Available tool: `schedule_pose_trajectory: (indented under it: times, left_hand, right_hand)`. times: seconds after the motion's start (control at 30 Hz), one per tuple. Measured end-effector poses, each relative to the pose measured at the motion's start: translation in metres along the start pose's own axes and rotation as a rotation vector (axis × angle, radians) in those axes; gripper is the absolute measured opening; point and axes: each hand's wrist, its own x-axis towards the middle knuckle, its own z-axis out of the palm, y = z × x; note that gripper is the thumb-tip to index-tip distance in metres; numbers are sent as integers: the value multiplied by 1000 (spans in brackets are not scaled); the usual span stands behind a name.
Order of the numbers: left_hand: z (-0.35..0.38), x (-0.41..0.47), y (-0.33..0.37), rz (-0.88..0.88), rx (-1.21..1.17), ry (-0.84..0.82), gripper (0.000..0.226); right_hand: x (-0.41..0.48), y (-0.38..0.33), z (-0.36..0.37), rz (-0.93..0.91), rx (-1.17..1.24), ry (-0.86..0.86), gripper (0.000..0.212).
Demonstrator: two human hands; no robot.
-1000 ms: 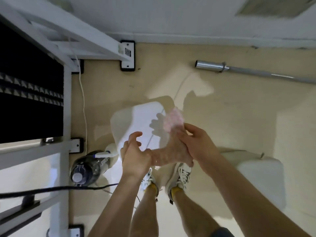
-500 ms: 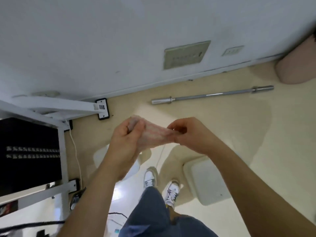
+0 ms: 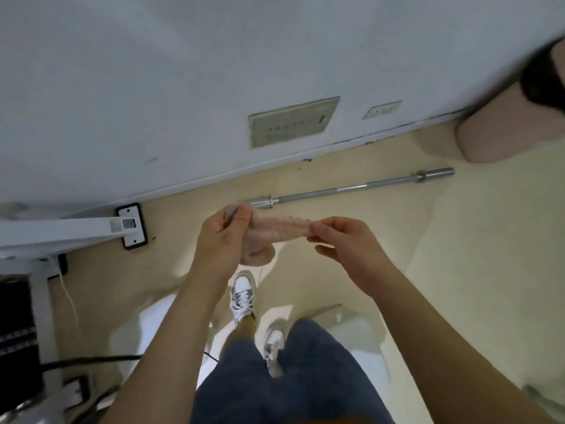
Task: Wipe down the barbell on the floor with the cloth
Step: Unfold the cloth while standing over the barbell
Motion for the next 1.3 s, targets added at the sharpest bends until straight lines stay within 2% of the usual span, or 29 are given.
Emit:
schedule_pose_trajectory:
  times: [0.2,0.33,0.43,0.5,0.57,0.63,0.7,0.77,0.87,0.93,1.1,1.2,1.3]
  left_hand:
    - [47,61,0,-182,-135,1,37]
    - [80,100,2,-189,-181,36,26]
    - [117,122,-3,-167,-184,92,27]
    - [153,135,-6,-174,-212,101,32]
    - [187,144,-13,-215,-252,105,30]
    - [216,158,-26,-276,-264,124,32]
    - [240,175,-49,-343,-242,112,35]
    - [265,198,-78,-402,-190,85,36]
    - [306,241,-134,-447,-104,42,33]
    - [335,268,-174,-465,-38,19,26]
    - [404,336,-281,-450,134,-15,20]
    - [440,364,-331,-446,140,8,22]
    - [467,371,-362,-463,139,79,27]
  right_hand:
    - [65,-38,-38,-8,38,-69,9]
    - [124,-65,-68,-30,-11,-158,21]
    - [174,-75,-94,-111,-314,-305,13]
    - [210,-79,-116,-257,-685,-414,17]
    - [236,-79,-137,-373,-994,-514,6]
    - [258,-73,-159,-381,-1202,-569,19]
    - [284,-60,-182,-363,-1270,-539,18]
    - [313,-39,-202,-300,-1150,-480,10]
    - [362,-3,-234,44,-606,-429,12]
    - [395,27,-258,157,-391,-385,19]
    - [488,133,-308,119,-424,-191,19]
    - [531,181,-329,164,-338,-160,6]
    - [555,210,-346,167,-325,-163,5]
